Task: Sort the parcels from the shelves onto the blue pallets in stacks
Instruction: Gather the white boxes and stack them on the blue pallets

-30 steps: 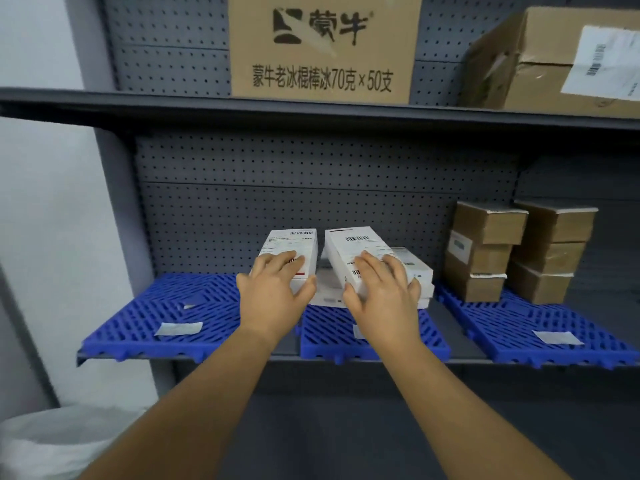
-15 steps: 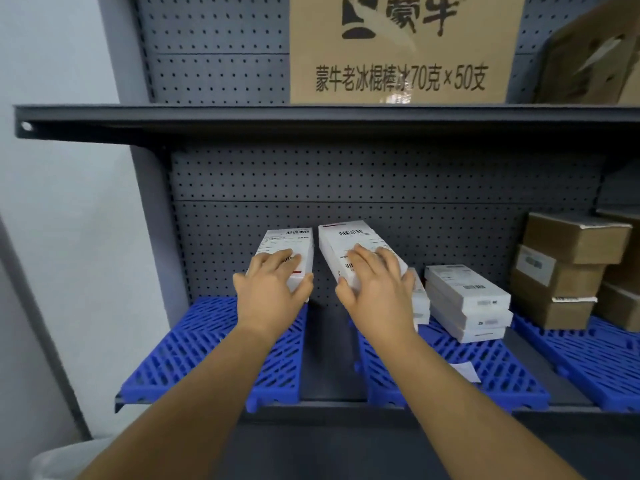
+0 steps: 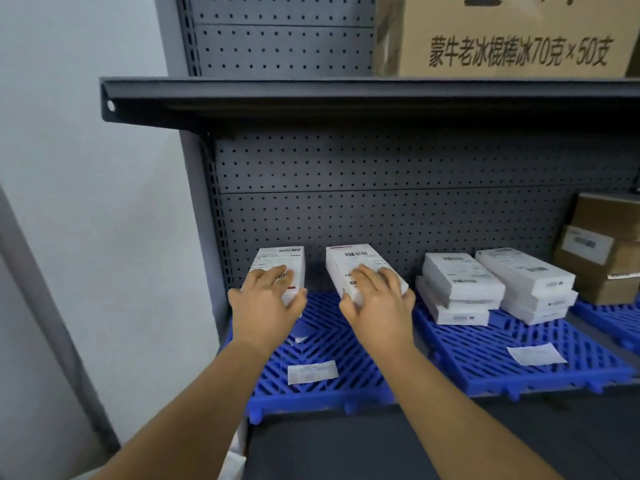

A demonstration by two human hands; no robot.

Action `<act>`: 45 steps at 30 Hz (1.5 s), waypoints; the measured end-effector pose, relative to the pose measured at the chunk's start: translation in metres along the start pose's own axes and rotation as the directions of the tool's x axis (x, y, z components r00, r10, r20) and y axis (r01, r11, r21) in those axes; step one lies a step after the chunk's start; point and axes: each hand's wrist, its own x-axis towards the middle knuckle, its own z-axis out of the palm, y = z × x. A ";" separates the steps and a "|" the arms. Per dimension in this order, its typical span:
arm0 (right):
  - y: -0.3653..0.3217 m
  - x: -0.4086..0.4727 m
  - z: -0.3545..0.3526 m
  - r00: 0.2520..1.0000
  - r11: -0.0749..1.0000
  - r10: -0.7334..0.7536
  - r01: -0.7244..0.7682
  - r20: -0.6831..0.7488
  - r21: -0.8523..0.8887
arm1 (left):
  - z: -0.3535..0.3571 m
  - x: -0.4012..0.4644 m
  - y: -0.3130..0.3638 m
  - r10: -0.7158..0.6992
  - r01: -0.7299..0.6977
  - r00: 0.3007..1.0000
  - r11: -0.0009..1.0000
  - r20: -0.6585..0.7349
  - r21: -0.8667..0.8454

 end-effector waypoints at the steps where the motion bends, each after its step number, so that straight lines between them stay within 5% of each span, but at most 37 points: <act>1: -0.003 -0.004 0.006 1.000 1.000 0.012 -0.012 0.011 -0.017 | 0.003 -0.001 -0.008 -0.004 0.004 1.000 1.000 0.018 -0.001; 12: -0.009 -0.019 0.056 0.994 0.994 0.085 -0.080 0.069 -0.069 | 0.043 -0.010 -0.047 -0.048 0.042 0.985 0.998 0.164 0.036; 17: -0.002 -0.014 0.064 0.955 0.991 0.128 -0.136 0.268 0.011 | 0.053 -0.009 -0.047 -0.085 0.082 0.941 0.996 0.327 0.022; 21: -0.001 -0.010 0.047 0.979 0.997 0.083 -0.081 0.185 -0.019 | 0.048 -0.004 -0.044 -0.041 0.050 0.951 0.998 0.307 -0.023; 45: 0.047 -0.062 -0.065 0.945 0.998 0.069 -0.062 0.320 -0.031 | 0.001 -0.047 0.055 0.264 -0.195 0.917 0.950 0.298 -0.243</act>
